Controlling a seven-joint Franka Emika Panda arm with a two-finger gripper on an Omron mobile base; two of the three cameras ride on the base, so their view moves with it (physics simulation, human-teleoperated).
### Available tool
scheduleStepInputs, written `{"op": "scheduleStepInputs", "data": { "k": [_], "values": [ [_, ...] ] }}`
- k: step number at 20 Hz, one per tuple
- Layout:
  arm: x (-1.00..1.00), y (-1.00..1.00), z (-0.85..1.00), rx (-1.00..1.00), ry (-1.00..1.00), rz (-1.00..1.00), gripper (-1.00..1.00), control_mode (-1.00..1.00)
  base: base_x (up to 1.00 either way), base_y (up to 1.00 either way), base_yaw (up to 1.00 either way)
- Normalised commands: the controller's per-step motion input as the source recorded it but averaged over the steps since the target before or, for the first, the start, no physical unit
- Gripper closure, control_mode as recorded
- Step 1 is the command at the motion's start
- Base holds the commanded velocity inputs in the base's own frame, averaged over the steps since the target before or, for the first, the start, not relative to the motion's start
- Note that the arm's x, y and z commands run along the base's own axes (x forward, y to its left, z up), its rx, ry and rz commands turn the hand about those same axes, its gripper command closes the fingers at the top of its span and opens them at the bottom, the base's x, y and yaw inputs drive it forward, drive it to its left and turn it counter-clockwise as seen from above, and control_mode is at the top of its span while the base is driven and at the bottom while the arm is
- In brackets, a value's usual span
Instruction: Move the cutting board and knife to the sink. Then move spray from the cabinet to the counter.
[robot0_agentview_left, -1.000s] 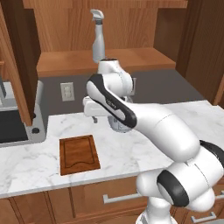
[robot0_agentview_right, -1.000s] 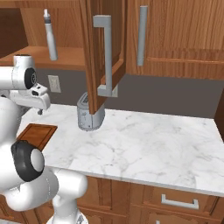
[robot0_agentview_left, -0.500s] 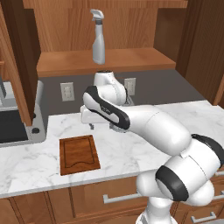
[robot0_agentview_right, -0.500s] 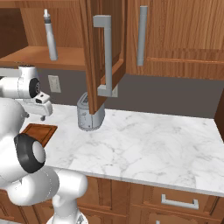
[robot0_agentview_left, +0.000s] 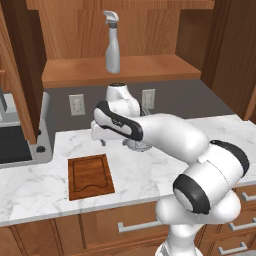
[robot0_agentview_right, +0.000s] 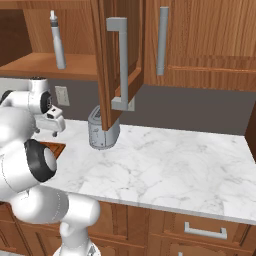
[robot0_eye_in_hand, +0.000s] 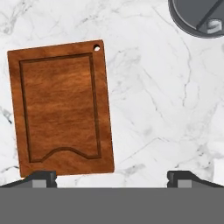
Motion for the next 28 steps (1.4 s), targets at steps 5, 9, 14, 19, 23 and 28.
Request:
{"op": "scheduleStepInputs", "data": {
  "k": [5,9,14,19,23,28],
  "values": [
    [0.64,0.15,-0.40,0.00,0.00,0.00,-1.00,-1.00,0.00,0.00,0.00],
    [0.52,0.23,-0.48,0.00,0.00,0.00,-1.00,-1.00,0.00,0.00,0.00],
    [0.52,0.26,-0.45,-0.01,0.00,0.00,-1.00,-1.00,0.00,0.00,0.00],
    [0.44,0.16,-0.31,0.00,0.00,0.00,-1.00,-1.00,0.00,0.00,0.00],
    [0.39,0.05,-0.21,0.00,0.00,0.00,-1.00,-1.00,0.00,0.00,0.00],
    [0.36,0.00,-0.23,0.00,0.00,0.00,-1.00,-1.00,0.00,0.00,0.00]
  ]
}}
